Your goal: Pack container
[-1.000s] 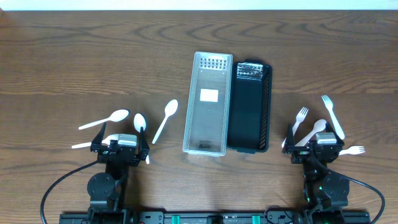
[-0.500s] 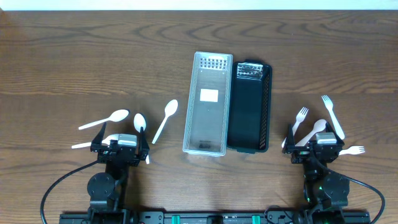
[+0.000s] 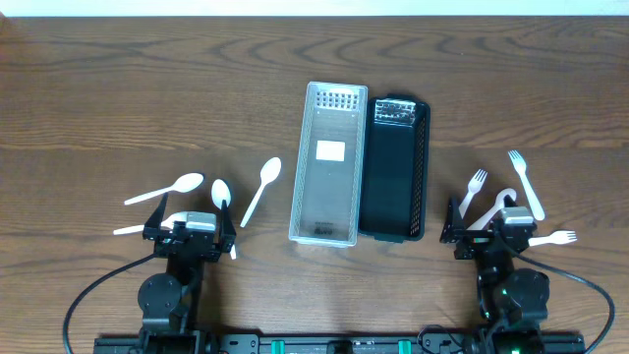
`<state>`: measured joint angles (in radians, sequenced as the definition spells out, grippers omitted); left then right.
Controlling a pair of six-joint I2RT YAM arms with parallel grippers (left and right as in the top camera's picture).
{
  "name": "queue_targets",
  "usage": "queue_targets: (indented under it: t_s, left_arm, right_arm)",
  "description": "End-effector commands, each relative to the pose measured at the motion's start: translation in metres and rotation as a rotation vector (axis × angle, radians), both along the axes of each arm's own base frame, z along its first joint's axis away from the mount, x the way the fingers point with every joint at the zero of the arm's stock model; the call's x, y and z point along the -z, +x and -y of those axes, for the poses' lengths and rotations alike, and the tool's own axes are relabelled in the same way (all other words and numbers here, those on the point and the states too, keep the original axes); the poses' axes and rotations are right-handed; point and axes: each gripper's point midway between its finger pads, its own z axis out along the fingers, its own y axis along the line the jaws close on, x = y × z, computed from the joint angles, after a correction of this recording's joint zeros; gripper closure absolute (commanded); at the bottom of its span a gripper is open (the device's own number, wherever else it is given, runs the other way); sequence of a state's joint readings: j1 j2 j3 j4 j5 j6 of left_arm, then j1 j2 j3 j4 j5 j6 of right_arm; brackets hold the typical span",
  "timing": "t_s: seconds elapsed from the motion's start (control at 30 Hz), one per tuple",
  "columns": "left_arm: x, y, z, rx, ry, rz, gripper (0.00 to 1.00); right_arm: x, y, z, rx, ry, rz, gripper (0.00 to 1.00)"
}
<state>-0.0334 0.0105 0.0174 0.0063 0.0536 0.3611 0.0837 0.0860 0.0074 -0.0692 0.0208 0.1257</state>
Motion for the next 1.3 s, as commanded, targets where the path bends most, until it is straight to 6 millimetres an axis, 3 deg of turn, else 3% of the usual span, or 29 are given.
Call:
queue_targets:
  t_s: [0.0, 0.13, 0.27, 0.37, 0.53, 0.63, 0.73, 0.8, 0.9, 1.1, 1.27]
  left_arm:
    - [-0.009, -0.001, 0.001, -0.005, -0.188, 0.013, 0.02]
    - [-0.026, -0.009, 0.001, -0.027, -0.355, -0.055, 0.02]
    - [-0.055, -0.016, 0.001, -0.045, -0.375, -0.139, 0.02]
    - [-0.075, -0.016, 0.001, -0.064, -0.370, -0.236, 0.02]
    - [-0.085, -0.005, 0.001, -0.111, -0.353, -0.480, 0.02]
    - [-0.081, 0.007, 0.001, -0.139, -0.342, -0.633, 0.02]
    - [-0.073, 0.017, 0.002, -0.158, -0.334, -0.728, 0.02]
    - [-0.062, 0.023, 0.002, -0.167, -0.329, -0.775, 0.02]
    - [-0.047, 0.028, 0.003, -0.176, -0.325, -0.836, 0.02]
    - [-0.035, 0.033, 0.004, -0.178, -0.324, -0.884, 0.00]
    - [-0.034, 0.033, 0.004, -0.178, -0.324, -0.887, 0.04]
  right_arm:
    - [0.007, 0.000, -0.012, -0.045, 0.086, -0.064, 0.01]
    - [-0.021, 0.002, -0.013, -0.052, 0.073, -0.097, 0.01]
    - [-0.064, 0.012, -0.013, -0.062, -0.003, -0.146, 0.01]
    - [-0.078, 0.024, -0.012, -0.057, -0.015, -0.252, 0.01]
    - [-0.081, 0.052, -0.005, -0.025, -0.020, -0.455, 0.01]
    - [-0.069, 0.070, 0.002, -0.002, -0.018, -0.627, 0.01]
    - [-0.058, 0.080, -0.004, -0.042, 0.007, -0.744, 0.01]
    - [-0.047, 0.088, -0.004, -0.052, -0.018, -0.784, 0.18]
    - [-0.031, 0.099, 0.003, -0.026, -0.052, -0.814, 0.64]
    - [-0.008, 0.114, 0.012, 0.029, -0.068, -0.851, 0.98]
    - [0.015, 0.130, 0.008, 0.019, -0.050, -0.879, 0.99]
